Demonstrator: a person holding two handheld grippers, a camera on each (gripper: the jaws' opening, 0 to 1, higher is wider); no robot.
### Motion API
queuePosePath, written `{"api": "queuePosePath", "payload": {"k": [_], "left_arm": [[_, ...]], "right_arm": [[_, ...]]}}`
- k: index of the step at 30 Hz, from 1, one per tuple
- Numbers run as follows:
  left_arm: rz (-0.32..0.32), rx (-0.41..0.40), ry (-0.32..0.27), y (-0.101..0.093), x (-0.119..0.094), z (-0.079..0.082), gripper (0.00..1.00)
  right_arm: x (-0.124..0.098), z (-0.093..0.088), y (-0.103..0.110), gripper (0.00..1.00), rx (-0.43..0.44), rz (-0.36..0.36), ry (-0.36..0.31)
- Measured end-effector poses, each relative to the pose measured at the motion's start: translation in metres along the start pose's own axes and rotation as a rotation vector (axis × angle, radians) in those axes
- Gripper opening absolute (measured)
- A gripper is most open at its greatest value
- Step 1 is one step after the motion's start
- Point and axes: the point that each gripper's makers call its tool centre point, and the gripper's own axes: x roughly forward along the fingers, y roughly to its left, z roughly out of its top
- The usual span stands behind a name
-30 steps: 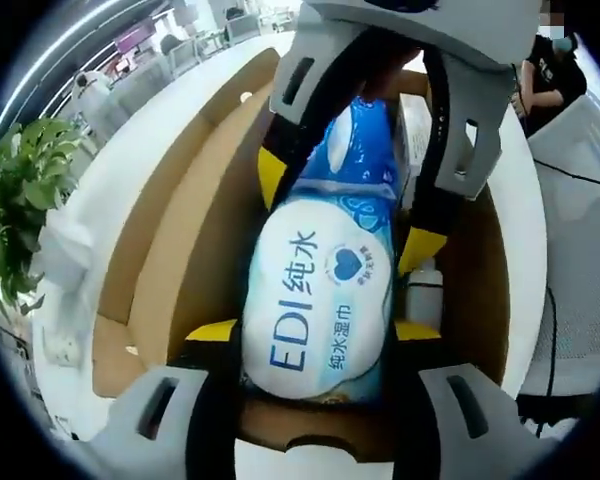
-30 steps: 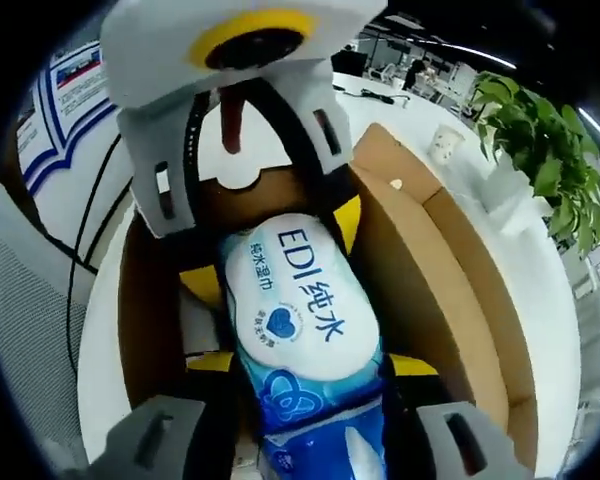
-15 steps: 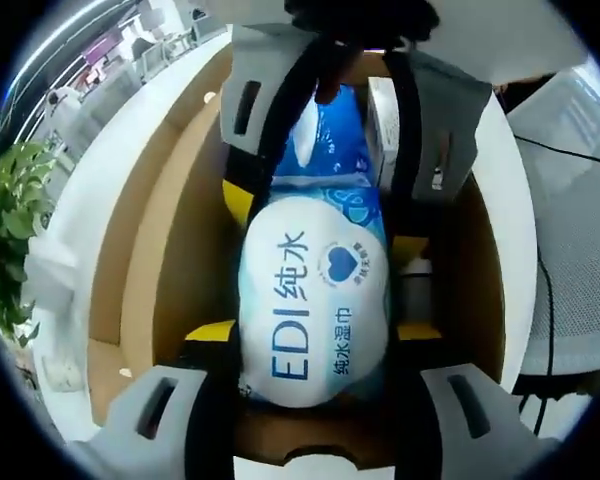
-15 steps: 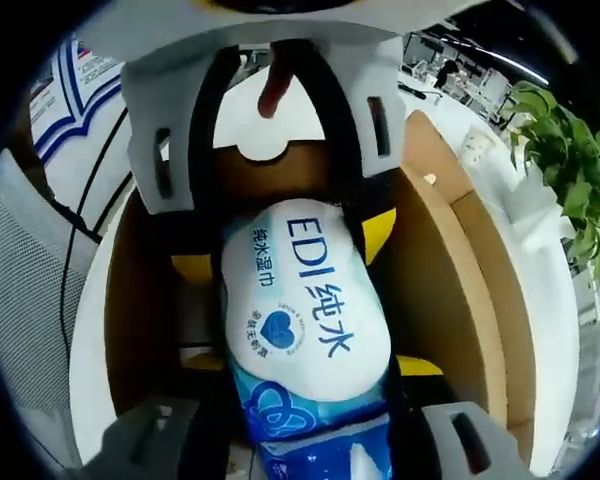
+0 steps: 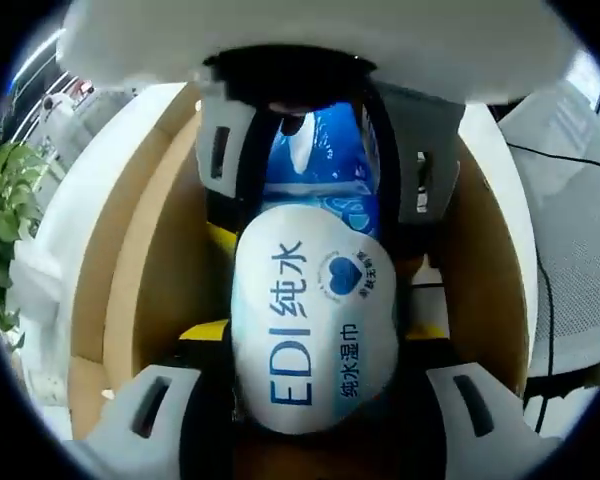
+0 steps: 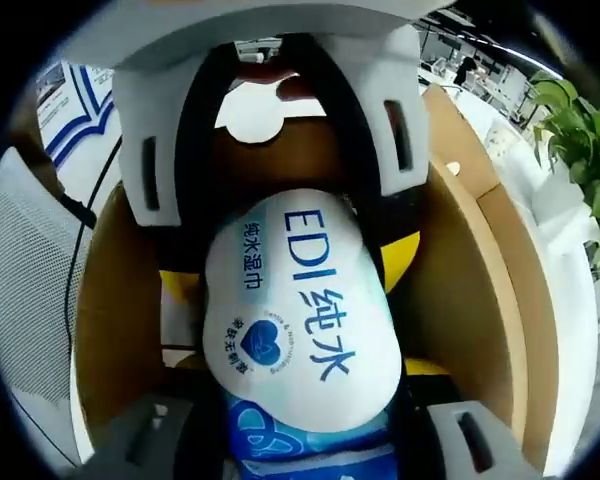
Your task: Operate the shoe box by opening the lid, removing the specified soft item, and placing it in the target area until the item is outside and the box remains undamaged.
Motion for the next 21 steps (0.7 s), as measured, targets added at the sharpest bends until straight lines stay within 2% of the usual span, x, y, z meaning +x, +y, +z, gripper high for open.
{"api": "queuePosePath", "payload": {"k": [2,3,5,13,21], "left_arm": [[-0.009,0.009,-0.011,0.0009,0.0018,0.0004,0.65],[-0.032,0.030,-0.037,-0.0010,0.0052,0.0029,0.66],[-0.033,0.024,-0.039,-0.0014,0.0060,0.0025,0.66],[-0.029,0.059,-0.029,-0.0016,0.0049,0.0046,0.66],[-0.010,0.096,0.003,-0.0062,-0.0020,0.0022,0.63]], "right_arm": [[0.0014,-0.0004,0.0000,0.66,0.003,0.006,0.001],[0.0018,-0.0007,0.0006,0.66,0.003,0.008,0.006],[0.0017,-0.0010,0.0009,0.66,0.005,0.013,0.003],[0.0003,-0.0010,0.0014,0.64,0.001,0.010,-0.012],[-0.0032,0.0032,0.0077,0.60,0.017,-0.031,-0.034]]}}
